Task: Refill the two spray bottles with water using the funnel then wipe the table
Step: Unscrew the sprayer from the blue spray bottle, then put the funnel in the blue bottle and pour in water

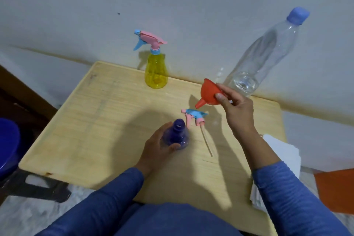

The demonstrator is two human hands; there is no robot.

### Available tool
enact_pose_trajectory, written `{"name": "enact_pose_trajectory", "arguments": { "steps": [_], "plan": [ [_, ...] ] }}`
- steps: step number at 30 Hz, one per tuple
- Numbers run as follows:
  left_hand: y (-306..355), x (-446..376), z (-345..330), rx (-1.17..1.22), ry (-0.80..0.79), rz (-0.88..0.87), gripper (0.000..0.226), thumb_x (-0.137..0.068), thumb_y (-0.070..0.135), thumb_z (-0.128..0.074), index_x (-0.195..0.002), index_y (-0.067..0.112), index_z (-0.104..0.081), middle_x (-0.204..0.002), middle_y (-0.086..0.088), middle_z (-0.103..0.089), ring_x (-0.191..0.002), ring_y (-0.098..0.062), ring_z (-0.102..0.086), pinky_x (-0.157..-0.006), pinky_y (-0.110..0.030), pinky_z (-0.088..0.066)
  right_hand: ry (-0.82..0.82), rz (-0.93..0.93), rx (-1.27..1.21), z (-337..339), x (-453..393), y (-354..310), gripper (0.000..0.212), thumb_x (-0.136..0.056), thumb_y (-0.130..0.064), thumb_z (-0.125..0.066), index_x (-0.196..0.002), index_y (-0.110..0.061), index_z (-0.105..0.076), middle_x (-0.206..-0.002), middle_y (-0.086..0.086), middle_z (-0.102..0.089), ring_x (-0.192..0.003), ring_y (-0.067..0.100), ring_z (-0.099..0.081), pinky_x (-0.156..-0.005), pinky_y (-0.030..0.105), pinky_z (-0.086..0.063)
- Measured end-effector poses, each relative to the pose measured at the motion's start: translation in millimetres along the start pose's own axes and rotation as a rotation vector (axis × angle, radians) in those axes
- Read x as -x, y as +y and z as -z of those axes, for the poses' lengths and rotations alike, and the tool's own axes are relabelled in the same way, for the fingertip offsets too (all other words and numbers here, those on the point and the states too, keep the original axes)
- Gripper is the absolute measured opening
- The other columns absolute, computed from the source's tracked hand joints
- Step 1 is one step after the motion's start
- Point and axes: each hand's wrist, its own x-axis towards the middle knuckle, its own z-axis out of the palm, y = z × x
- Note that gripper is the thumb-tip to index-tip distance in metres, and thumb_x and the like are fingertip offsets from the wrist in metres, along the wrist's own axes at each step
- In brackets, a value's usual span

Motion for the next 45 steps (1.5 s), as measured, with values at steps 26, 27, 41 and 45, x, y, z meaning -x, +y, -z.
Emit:
{"name": "enact_pose_trajectory", "arguments": {
  "steps": [26, 27, 41, 45],
  "plan": [
    [9.9, 9.6, 4.3, 0.014, 0.019, -0.018, 0.078, -0.05, 0.088, -0.051, -0.116, 0.047, -0.045, -0.101, 0.027, -0.056, -0.088, 0.003, -0.057, -0.07, -0.001, -0.041, -0.4, 0.406, 0.293, -28.6, 66.2, 6.7, 0.016, -0.079, -0.014, -0.07, -0.094, -0.014, -0.074, -0.093, -0.009, -0.07, -0.109, 0.013, -0.055, -0.095, 0.018, -0.043],
    [11.4, 10.1, 4.3, 0.013, 0.018, -0.024, 0.08, -0.049, 0.09, -0.049, -0.116, 0.047, -0.045, -0.098, 0.029, -0.056, -0.086, 0.006, -0.056, -0.069, 0.0, -0.04, -0.403, 0.411, 0.299, -28.1, 67.5, 6.0, 0.017, -0.078, -0.013, -0.071, -0.095, -0.014, -0.074, -0.094, -0.008, -0.07, -0.11, 0.014, -0.055, -0.096, 0.019, -0.043],
    [-0.6, -19.6, 44.3, -0.356, -0.112, 0.036, 0.052, -0.09, 0.028, -0.058, -0.138, 0.014, -0.044, -0.142, -0.004, -0.047, -0.127, -0.02, -0.047, -0.105, -0.032, -0.037, -0.143, -0.053, 0.607, -9.5, 34.3, -15.4, 0.035, -0.094, -0.021, -0.051, -0.128, -0.013, -0.055, -0.13, 0.002, -0.059, -0.118, 0.016, -0.054, -0.092, 0.015, -0.035],
    [17.4, -53.5, 72.3, -0.613, -0.25, 0.125, 0.046, -0.094, 0.027, -0.052, -0.136, 0.009, -0.045, -0.139, -0.008, -0.051, -0.128, -0.023, -0.046, -0.105, -0.029, -0.033, -0.44, -0.241, 1.085, -4.8, 9.6, -16.7, 0.045, -0.095, -0.033, -0.048, -0.132, -0.008, -0.05, -0.137, 0.012, -0.052, -0.126, 0.027, -0.047, -0.1, 0.03, -0.036]
  ]
}}
